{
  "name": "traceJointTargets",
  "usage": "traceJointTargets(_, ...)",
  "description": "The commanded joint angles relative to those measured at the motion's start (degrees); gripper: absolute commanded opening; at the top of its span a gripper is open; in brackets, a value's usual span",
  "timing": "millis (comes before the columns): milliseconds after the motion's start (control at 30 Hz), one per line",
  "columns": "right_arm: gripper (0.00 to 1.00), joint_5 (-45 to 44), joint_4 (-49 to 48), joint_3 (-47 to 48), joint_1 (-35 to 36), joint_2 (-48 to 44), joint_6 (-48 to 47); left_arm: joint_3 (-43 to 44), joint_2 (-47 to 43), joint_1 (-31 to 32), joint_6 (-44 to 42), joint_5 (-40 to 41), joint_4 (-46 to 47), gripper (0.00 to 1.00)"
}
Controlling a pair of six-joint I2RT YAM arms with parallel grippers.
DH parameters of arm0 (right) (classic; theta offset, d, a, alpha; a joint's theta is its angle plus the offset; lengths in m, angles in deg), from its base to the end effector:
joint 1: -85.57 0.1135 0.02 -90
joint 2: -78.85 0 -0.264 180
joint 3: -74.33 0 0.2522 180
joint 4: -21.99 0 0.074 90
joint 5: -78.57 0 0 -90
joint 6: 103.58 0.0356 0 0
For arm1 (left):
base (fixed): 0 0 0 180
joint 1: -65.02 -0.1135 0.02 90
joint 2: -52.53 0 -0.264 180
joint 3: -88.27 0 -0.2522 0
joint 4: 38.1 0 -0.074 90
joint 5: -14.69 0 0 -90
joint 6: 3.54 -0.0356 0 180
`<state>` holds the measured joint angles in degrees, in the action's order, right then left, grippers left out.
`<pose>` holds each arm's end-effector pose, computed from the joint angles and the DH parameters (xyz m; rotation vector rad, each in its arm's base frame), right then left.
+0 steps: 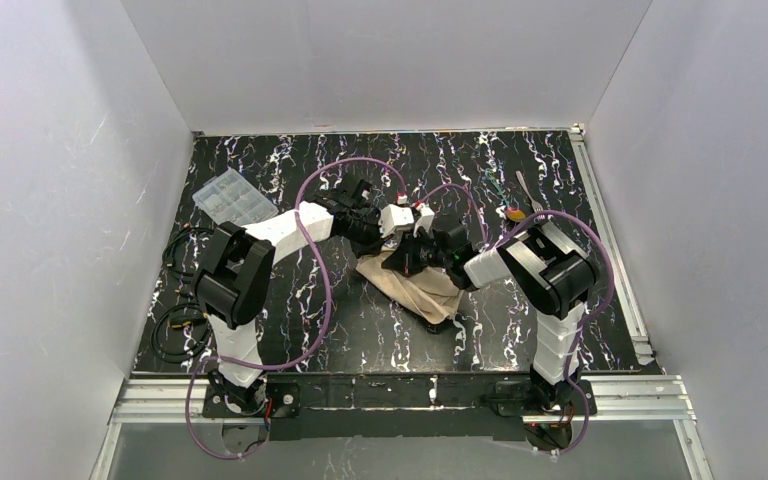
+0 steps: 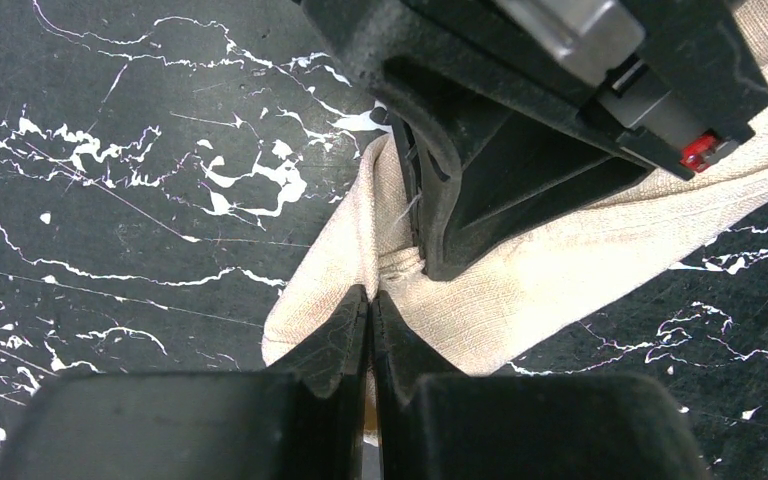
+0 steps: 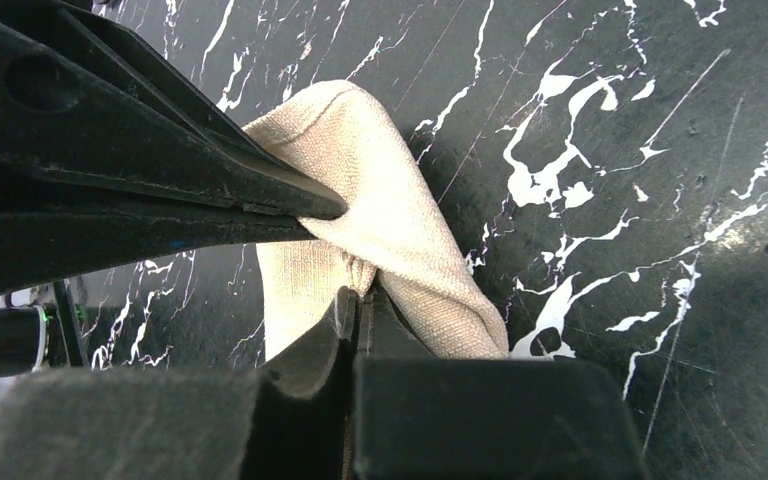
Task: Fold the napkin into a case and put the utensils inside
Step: Grasp the top corner of the smaller rectangle folded napkin from the folded napkin.
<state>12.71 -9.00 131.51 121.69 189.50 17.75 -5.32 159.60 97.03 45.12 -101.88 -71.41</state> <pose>0.2835 0.2249 0.1172 -0.3877 2.0860 1.1530 0.3271 -0.2233 0.1913 1.6045 1.8415 -0.5087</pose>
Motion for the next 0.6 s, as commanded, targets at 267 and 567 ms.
traceJointTargets(267,0.01,-1.19,6.04,4.86,-1.71,-0.91,-0.47,-1.55,-4.43,0.07,-4.07,-2.55,-1.69,0.0)
traceJointTargets(567,0.01,1.63,3.29,5.28,-1.69,-1.48,2.25,-3.48,-4.36,0.22,-5.74,0.1,0.89,0.0)
